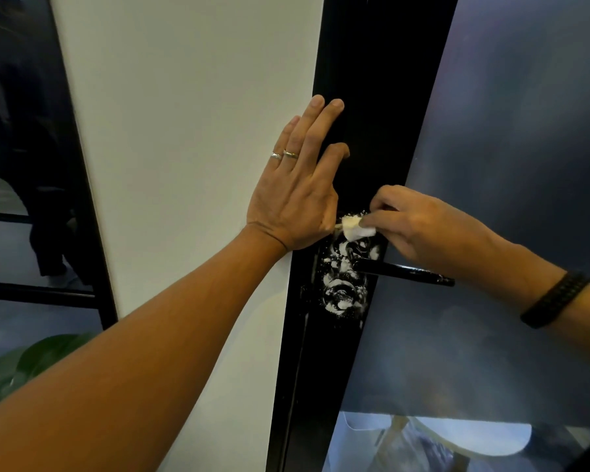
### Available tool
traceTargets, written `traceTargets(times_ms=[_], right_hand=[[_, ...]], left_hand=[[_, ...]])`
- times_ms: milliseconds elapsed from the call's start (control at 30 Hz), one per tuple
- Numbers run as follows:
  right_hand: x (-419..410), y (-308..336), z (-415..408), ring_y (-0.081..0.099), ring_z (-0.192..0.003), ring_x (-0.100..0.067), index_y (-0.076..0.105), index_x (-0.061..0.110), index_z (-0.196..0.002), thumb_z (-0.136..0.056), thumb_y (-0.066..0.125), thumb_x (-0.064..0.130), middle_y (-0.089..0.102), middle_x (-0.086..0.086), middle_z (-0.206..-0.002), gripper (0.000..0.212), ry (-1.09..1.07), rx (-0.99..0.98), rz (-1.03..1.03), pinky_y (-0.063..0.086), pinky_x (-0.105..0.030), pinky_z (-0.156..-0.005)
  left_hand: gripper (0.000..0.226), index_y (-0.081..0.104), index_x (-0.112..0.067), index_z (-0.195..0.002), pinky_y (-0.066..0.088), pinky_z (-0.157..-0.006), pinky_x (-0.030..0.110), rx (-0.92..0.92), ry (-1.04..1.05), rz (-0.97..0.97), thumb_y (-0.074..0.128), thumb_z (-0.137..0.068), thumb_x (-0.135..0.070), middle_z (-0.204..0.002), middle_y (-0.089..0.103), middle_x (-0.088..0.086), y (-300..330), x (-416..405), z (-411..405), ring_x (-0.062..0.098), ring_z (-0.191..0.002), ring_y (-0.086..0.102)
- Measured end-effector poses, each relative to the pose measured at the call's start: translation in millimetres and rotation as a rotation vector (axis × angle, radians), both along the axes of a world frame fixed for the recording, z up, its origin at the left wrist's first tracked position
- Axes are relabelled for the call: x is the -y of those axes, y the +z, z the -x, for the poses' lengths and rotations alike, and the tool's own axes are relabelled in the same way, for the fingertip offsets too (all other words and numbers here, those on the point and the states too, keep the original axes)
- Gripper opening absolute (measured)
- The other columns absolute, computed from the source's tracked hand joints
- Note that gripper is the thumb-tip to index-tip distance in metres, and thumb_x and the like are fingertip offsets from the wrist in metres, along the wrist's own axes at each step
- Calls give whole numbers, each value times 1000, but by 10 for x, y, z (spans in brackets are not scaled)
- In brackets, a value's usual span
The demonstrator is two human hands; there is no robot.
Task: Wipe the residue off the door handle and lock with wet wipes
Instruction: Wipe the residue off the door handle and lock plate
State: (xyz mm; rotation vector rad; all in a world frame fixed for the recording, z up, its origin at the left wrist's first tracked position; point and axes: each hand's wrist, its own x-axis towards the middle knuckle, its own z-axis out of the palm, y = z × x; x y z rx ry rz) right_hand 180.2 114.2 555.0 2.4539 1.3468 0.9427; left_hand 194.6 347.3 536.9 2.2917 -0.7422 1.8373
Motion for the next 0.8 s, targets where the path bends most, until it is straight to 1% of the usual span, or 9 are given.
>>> traceTargets(times_ms=[167,333,400,467,533,600,667,733,800], right_hand=[[-205,-58,-20,59,-79,-20,75,11,-106,-90,73,1,61,-7,-100,19,5,-36,89,56,-35,-59],[30,-35,19,66,-86,-18,78,18,-113,-99,65,15,62,1,-101,19,-95,-209,53,56,-31,-75],[88,-15,35,65,-87,-16,79,18,-112,-98,67,14,63,2,-100,19,-130,-234,-19,56,-32,-78],[61,-28,63,64,-82,-13,80,16,-107,-96,69,12,66,2,-98,17,-130,-213,-89,58,-33,-77],[-13,-48,75,67,-82,-13,82,16,-104,-94,71,12,68,4,-95,16,-164,-271,-100,59,-33,-76],[-49,-23,81,68,-82,-11,84,17,-101,-95,74,20,69,9,-91,12,-245,-357,-92,57,-28,-73],[-46,22,100,69,-77,-10,83,16,-94,-97,73,31,74,8,-87,18,-326,-398,-103,59,-30,-70],[-47,41,164,67,-74,-9,81,15,-97,-95,72,23,75,5,-85,12,-357,-342,-219,61,-36,-73],[-104,-5,277,64,-72,-6,79,16,-99,-92,73,13,71,7,-83,10,-315,-269,-463,60,-34,-72]], left_hand=[[45,65,-8,-123,24,-131,54,-1,4,0,55,-79,-9,-167,35,25,1,8,6,43,-159,25],[46,64,-9,-122,24,-131,55,-7,10,-1,55,-77,-10,-167,34,25,-1,12,13,43,-159,24],[46,64,-9,-122,23,-131,54,-12,8,-2,56,-77,-11,-167,34,24,-3,15,15,43,-159,24],[46,65,-9,-122,22,-132,54,-13,4,1,56,-76,-10,-167,34,24,-6,17,13,43,-159,24],[45,65,-8,-121,23,-132,54,-12,6,4,57,-76,-11,-167,35,24,-6,11,15,43,-159,24],[45,64,-9,-121,23,-131,55,-23,4,1,58,-77,-12,-167,34,24,-5,12,11,44,-159,24],[44,64,-9,-121,22,-131,55,-33,12,-6,58,-77,-13,-168,34,23,-7,15,1,43,-159,23],[44,63,-10,-122,20,-132,53,-27,31,-15,57,-79,-13,-168,34,22,-5,3,-10,43,-160,22],[44,62,-10,-123,19,-133,52,-10,41,-18,57,-80,-13,-168,34,20,-7,-5,-26,42,-160,22]])
